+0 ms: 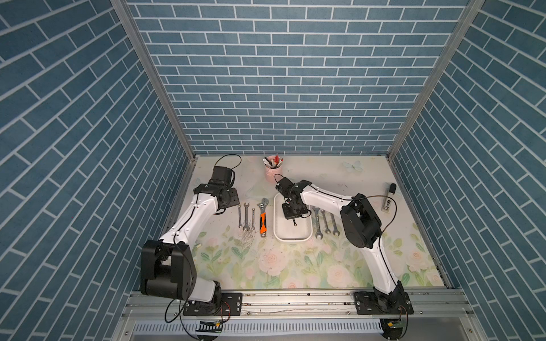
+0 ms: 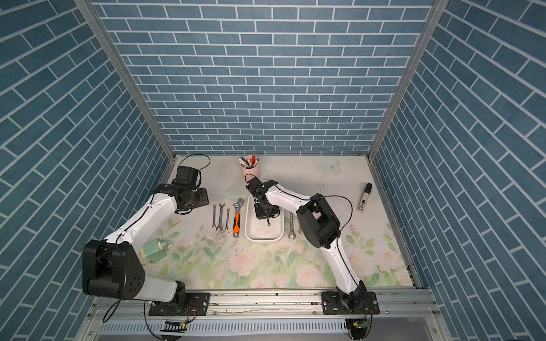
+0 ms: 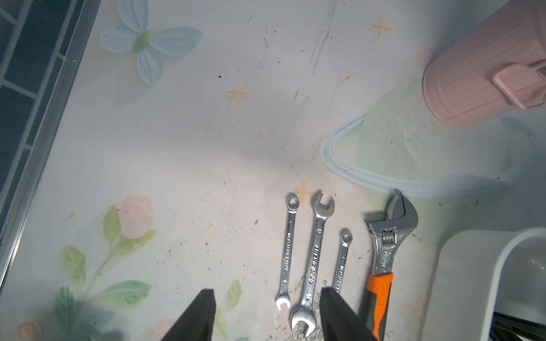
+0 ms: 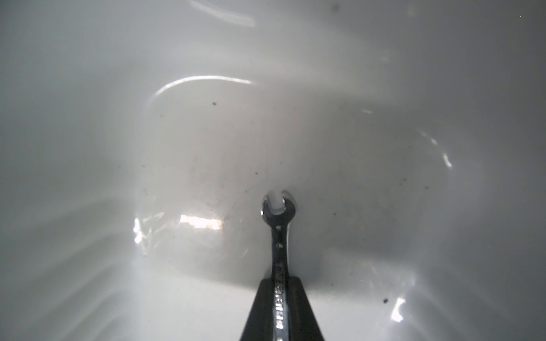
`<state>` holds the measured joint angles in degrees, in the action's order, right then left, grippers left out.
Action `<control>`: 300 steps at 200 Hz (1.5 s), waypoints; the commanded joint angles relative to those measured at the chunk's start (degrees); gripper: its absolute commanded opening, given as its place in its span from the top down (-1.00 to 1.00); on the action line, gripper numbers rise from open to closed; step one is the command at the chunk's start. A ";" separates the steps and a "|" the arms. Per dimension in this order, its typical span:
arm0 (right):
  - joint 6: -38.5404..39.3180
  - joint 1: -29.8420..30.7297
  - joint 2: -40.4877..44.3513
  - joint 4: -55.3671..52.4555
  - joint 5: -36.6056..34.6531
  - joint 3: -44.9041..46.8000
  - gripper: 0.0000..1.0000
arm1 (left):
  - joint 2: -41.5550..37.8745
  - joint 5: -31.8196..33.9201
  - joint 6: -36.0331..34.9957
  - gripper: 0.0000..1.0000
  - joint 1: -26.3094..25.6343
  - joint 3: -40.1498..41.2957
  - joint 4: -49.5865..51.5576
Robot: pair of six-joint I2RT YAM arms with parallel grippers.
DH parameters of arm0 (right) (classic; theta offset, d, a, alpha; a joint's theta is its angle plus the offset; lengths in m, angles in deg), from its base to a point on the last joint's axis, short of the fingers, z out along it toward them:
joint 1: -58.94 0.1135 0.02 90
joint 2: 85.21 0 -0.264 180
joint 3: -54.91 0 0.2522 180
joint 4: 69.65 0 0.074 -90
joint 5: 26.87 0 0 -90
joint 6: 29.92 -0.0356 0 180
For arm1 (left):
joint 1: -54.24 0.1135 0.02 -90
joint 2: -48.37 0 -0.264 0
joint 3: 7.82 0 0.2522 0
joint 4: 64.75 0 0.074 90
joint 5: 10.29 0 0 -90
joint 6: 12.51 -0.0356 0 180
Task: Take out the wrench from the storage box
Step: Pick up the wrench from the storage box.
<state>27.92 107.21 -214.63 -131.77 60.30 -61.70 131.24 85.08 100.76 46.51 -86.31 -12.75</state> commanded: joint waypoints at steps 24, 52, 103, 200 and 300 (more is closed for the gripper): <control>-1.06 0.29 -4.84 -2.27 0.46 2.95 0.91 | -0.25 -0.25 -0.84 -0.24 0.69 0.66 -0.10; -0.97 0.24 -2.86 -2.22 -0.41 2.06 0.96 | -0.41 -0.27 -0.85 -0.24 0.73 0.72 -0.01; -0.71 -0.19 0.06 -3.91 -1.85 0.53 0.99 | -0.53 -0.09 -0.94 -0.24 0.78 0.67 0.24; -0.47 -0.90 6.25 -6.77 -4.14 -0.11 1.00 | -0.60 -0.15 -0.88 -0.24 0.87 0.09 0.87; 0.34 -3.42 15.79 -11.50 -7.46 -0.38 1.00 | -0.62 -0.01 -0.70 -0.24 0.87 -1.01 1.84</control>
<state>27.96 104.89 -203.81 -139.94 55.60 -62.09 131.24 84.77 100.54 46.88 -86.33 -12.03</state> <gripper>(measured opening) 0.100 0.622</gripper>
